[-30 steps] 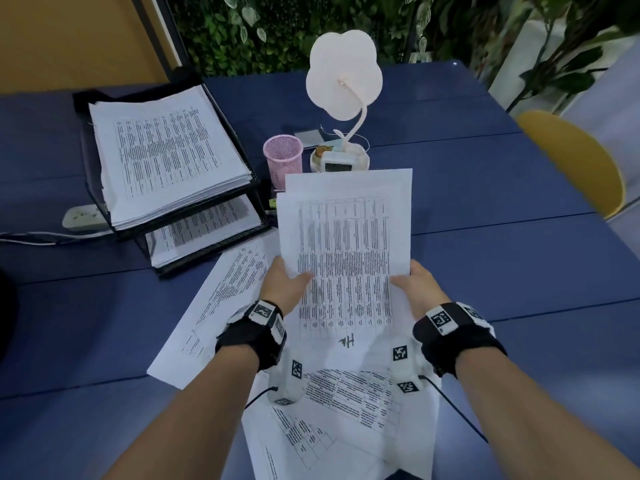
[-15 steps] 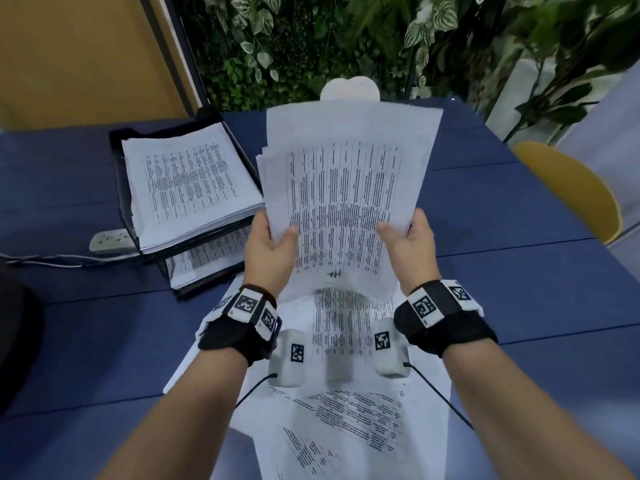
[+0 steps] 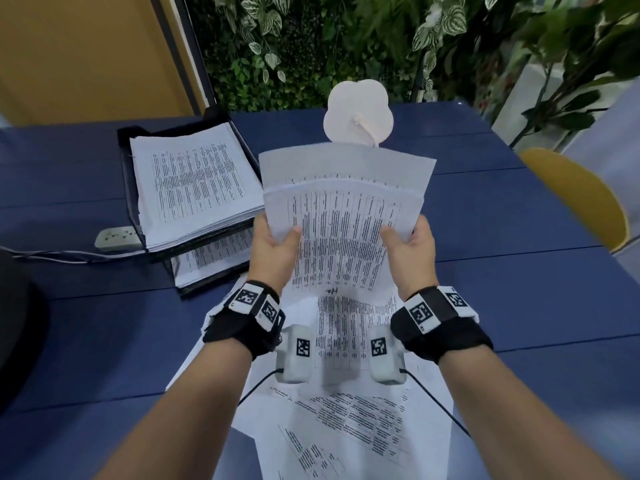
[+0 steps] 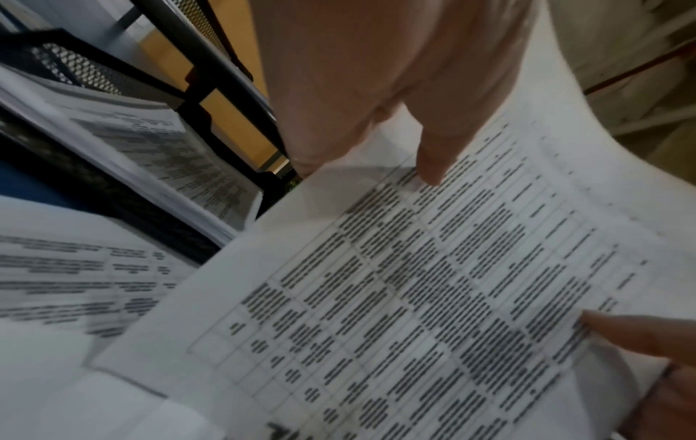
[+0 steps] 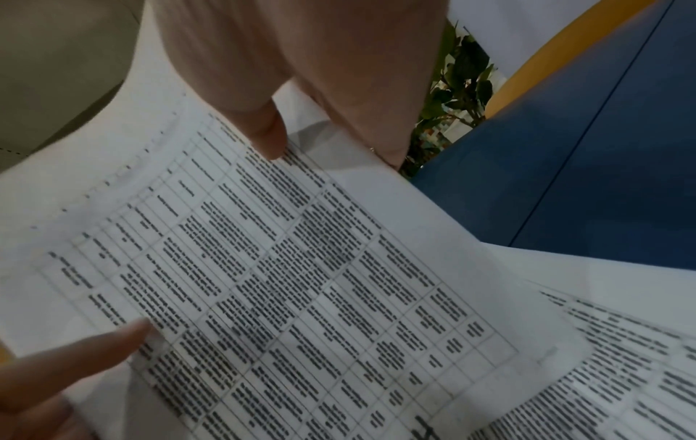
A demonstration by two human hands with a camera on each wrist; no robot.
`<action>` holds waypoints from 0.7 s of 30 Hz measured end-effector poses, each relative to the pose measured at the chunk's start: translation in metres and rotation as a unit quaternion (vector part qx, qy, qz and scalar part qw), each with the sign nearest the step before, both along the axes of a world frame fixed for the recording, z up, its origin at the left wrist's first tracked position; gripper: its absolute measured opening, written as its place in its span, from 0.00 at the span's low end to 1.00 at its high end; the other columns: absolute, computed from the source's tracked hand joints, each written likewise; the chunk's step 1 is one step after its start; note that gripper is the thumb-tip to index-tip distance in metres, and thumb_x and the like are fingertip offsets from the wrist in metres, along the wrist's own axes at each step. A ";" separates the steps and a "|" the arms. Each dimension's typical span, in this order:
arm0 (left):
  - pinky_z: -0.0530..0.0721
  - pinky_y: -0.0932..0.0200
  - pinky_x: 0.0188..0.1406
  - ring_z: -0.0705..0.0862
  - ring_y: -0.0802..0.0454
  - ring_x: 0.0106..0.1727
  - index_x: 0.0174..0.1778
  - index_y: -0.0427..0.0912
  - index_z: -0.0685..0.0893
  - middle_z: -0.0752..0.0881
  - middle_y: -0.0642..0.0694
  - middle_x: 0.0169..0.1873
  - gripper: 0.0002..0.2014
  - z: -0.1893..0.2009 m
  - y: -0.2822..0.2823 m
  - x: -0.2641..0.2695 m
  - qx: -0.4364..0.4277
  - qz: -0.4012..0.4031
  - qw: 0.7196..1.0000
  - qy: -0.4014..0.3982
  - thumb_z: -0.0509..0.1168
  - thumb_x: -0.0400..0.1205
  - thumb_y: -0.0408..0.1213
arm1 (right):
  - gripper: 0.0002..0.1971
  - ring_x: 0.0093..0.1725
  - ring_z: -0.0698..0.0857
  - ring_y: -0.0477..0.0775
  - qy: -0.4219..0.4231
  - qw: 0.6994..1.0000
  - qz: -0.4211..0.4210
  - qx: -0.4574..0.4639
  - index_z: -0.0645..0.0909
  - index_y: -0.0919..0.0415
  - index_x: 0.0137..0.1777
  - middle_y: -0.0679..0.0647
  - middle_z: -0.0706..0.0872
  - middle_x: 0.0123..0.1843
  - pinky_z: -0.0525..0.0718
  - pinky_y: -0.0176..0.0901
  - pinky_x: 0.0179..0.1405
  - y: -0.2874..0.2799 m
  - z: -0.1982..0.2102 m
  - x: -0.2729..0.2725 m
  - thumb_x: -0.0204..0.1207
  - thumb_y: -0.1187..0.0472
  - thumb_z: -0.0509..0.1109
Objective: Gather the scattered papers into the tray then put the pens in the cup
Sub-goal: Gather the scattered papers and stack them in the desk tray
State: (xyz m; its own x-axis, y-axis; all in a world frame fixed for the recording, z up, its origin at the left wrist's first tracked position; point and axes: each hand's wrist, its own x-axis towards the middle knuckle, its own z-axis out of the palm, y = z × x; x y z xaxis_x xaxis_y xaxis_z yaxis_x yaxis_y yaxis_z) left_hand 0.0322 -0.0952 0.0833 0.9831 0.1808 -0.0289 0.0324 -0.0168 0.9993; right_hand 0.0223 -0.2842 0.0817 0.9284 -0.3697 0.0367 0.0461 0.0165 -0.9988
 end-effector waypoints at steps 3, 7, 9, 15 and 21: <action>0.82 0.62 0.51 0.83 0.62 0.54 0.70 0.42 0.73 0.85 0.51 0.57 0.21 -0.010 0.004 0.001 0.017 -0.018 0.999 0.039 0.67 0.81 0.34 | 0.13 0.48 0.85 0.37 0.015 1.000 0.001 -0.008 0.74 0.54 0.59 0.42 0.85 0.50 0.81 0.32 0.47 -0.004 -0.006 0.001 0.78 0.69 0.67; 0.81 0.58 0.57 0.83 0.64 0.55 0.70 0.43 0.76 0.86 0.55 0.55 0.19 -0.019 0.004 -0.006 0.039 -0.036 0.997 0.062 0.65 0.83 0.39 | 0.13 0.49 0.83 0.42 0.086 0.995 0.050 -0.033 0.73 0.53 0.61 0.42 0.83 0.51 0.79 0.36 0.49 -0.007 -0.021 -0.001 0.79 0.66 0.66; 0.82 0.57 0.57 0.83 0.63 0.55 0.71 0.43 0.76 0.86 0.53 0.56 0.19 -0.017 0.006 -0.009 0.028 -0.017 0.997 0.073 0.64 0.83 0.39 | 0.10 0.47 0.82 0.46 0.129 0.987 0.069 -0.065 0.76 0.55 0.59 0.45 0.84 0.49 0.79 0.39 0.46 -0.011 -0.032 -0.004 0.78 0.63 0.67; 0.73 0.44 0.67 0.83 0.43 0.56 0.61 0.34 0.77 0.84 0.36 0.55 0.15 0.005 0.013 -0.011 -0.030 0.064 0.995 0.072 0.63 0.84 0.41 | 0.08 0.38 0.85 0.50 0.168 0.985 0.020 -0.015 0.84 0.63 0.47 0.53 0.89 0.43 0.80 0.39 0.37 -0.023 -0.047 -0.016 0.73 0.59 0.76; 0.79 0.54 0.57 0.83 0.45 0.60 0.71 0.39 0.72 0.81 0.41 0.63 0.21 0.000 0.017 -0.001 -0.094 0.058 0.990 0.089 0.62 0.85 0.44 | 0.10 0.51 0.89 0.57 0.102 0.958 0.039 0.264 0.80 0.59 0.57 0.58 0.89 0.54 0.88 0.54 0.52 -0.007 -0.028 -0.012 0.80 0.69 0.66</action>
